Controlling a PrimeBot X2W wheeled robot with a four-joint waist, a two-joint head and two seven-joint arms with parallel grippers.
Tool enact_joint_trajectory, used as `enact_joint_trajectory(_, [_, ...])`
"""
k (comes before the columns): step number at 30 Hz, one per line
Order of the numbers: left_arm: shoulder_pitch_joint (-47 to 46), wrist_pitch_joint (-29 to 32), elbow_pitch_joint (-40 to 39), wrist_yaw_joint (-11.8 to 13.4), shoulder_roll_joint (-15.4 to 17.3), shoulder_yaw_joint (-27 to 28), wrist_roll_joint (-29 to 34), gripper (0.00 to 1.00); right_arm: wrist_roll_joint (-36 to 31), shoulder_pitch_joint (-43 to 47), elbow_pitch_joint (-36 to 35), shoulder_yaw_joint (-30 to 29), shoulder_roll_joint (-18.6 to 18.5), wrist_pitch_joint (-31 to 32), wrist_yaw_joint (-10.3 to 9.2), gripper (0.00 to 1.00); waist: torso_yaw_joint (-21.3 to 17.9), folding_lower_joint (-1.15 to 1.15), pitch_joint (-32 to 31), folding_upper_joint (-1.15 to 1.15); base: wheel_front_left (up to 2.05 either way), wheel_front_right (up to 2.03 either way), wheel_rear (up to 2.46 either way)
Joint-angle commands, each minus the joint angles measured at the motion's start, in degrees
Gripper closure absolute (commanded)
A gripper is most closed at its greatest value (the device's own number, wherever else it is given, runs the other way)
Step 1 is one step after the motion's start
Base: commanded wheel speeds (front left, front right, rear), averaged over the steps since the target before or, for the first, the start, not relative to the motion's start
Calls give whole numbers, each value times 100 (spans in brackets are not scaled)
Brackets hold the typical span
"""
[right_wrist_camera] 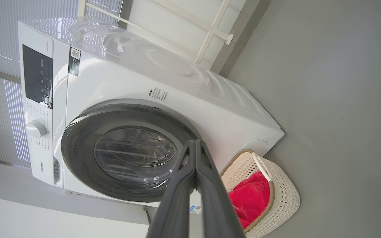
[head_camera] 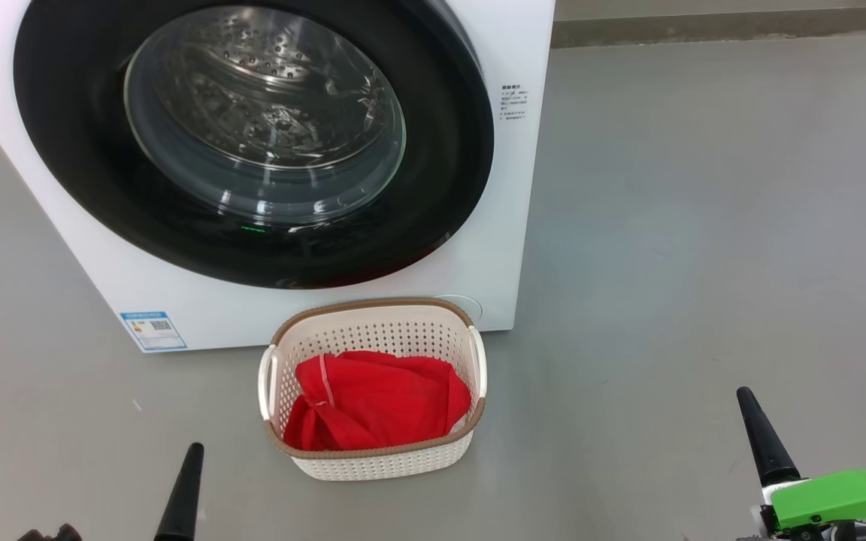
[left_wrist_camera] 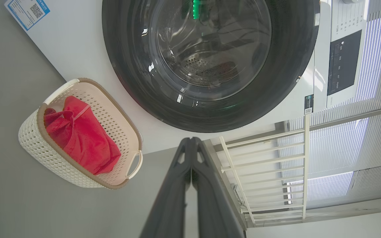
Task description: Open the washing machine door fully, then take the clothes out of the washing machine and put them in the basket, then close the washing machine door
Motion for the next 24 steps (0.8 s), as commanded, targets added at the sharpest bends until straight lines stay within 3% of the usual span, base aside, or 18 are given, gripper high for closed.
enact_joint_trajectory(1, [-266, 66, -104, -31, 90, 182, -200, 100, 204, -315, -130, 64, -108, 58, 0, 100, 4, 0, 5, 0, 0, 0, 0])
enact_joint_trajectory(24, [-536, 445, -52, -38, 108, 271, -1604, 100, 1696, -630, -87, -16, -139, 464, -5, 100, 52, 0, 66, 0, 0, 0, 0])
